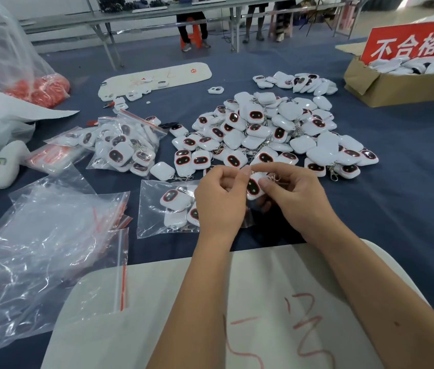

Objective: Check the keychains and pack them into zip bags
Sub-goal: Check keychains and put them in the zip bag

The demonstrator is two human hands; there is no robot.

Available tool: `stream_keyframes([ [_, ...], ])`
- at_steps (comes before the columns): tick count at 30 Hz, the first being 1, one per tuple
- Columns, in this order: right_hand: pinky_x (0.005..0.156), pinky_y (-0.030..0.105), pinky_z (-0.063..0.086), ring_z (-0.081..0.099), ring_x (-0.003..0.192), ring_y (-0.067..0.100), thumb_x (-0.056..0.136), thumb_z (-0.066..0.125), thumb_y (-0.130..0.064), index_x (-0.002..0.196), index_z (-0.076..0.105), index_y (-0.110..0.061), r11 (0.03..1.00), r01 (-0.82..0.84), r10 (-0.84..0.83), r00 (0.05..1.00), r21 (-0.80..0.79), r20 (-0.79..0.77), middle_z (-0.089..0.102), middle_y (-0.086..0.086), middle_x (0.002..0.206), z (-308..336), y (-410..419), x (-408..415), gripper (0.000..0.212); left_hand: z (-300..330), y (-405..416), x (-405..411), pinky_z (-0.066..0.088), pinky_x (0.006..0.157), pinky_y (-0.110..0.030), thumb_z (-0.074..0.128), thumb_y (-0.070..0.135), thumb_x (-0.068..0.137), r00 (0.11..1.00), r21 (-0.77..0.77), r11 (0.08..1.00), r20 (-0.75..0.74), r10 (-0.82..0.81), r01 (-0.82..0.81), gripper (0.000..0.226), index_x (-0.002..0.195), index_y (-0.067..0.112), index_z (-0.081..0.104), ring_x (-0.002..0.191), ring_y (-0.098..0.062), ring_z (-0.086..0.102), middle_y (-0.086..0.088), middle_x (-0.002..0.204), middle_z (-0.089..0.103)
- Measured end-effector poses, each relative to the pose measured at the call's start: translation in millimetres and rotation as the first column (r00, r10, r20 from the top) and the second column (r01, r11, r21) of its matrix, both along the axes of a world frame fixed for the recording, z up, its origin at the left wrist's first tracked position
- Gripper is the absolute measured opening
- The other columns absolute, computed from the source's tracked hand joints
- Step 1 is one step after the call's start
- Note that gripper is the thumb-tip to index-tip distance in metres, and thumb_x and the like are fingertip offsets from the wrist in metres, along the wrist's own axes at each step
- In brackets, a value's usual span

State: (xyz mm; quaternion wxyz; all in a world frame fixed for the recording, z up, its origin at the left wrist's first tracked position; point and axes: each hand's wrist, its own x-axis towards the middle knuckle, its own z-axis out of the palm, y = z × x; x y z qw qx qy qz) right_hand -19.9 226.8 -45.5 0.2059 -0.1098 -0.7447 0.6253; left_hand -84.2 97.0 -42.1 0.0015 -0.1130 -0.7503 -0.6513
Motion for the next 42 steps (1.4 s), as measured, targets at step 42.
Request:
stream_keyframes([
  [42,0.062,0.030,0.060,0.074,0.072,0.026,0.097,0.072,-0.007,0.110,0.067,-0.013,0.989,-0.006,0.003,1.000,-0.145,-0.018,0.076,0.013,0.085,3.0,-4.1,2.4,0.015,3.7,0.2,-3.7,0.054,0.058,-0.020,0.057,0.016,0.105,0.962,0.177,0.977,0.225,-0.155,0.116,0.018,0.111,0.009,0.072,0.063,-0.006,0.065,-0.019,0.105,0.072],
])
